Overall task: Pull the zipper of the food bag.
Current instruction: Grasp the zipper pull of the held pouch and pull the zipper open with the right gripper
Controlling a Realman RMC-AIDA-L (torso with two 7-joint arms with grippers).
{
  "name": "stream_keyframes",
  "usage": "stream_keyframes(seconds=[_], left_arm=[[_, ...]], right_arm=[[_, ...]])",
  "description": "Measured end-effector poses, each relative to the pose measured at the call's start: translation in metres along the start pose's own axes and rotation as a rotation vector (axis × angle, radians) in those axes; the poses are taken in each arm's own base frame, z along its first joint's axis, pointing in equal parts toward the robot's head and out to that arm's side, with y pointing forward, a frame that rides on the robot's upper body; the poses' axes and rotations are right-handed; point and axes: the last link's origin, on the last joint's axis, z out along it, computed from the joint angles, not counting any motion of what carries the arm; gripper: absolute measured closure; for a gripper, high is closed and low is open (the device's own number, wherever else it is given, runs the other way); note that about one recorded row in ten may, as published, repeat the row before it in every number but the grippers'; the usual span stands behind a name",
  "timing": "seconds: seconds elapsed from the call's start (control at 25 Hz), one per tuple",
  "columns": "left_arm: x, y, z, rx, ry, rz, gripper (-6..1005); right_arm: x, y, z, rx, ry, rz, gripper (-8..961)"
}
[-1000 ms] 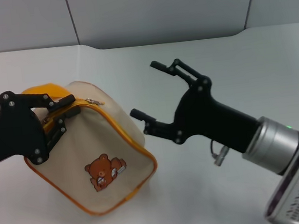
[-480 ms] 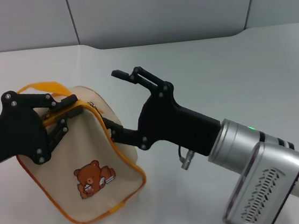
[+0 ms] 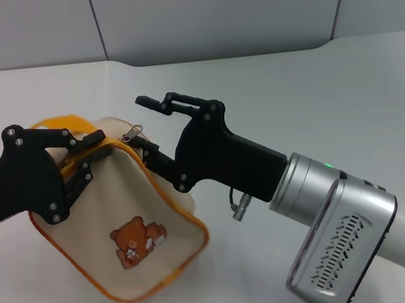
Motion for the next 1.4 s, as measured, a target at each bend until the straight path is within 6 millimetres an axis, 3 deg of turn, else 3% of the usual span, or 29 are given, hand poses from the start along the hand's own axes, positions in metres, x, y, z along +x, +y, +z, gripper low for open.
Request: stream_keyframes(seconds=[0.52,0.68,0.8,1.0,1.12,1.24,1.28,1.4], left_arm=[[0.000,-0.002,0.000,0.010,0.002,0.005,929],[0.000,-0.004,0.000,0.012,0.000,0.008,935],[0.000,-0.004,0.000,0.014,-0.001,0.008,939],[0.000,-0.006,0.000,0.018,-0.001,-0.004,947],[0.001,-0.007,-0.001,0.022,0.000,-0.009,951],[0.001,-0.008,-0.002,0.023,0.002,-0.011,955],[0.001,-0.008,-0.002,0.025,0.003,-0.016,957],[0.001,-0.008,-0.002,0.025,0.003,-0.021,961]], right_arm=[[0.004,0.005,0.008,-0.066,0.027,-0.020,736],[0.004,0.006,0.007,-0.063,0.029,-0.016,939],[0.005,0.007,0.003,-0.056,0.036,-0.009,949],[0.010,0.014,-0.022,-0.006,0.088,0.027,954],[0.015,0.024,-0.053,0.045,0.151,0.059,952],[0.020,0.028,-0.071,0.058,0.202,0.062,951],[0.026,0.033,-0.090,0.070,0.255,0.061,950],[0.028,0.036,-0.101,0.079,0.284,0.061,949]])
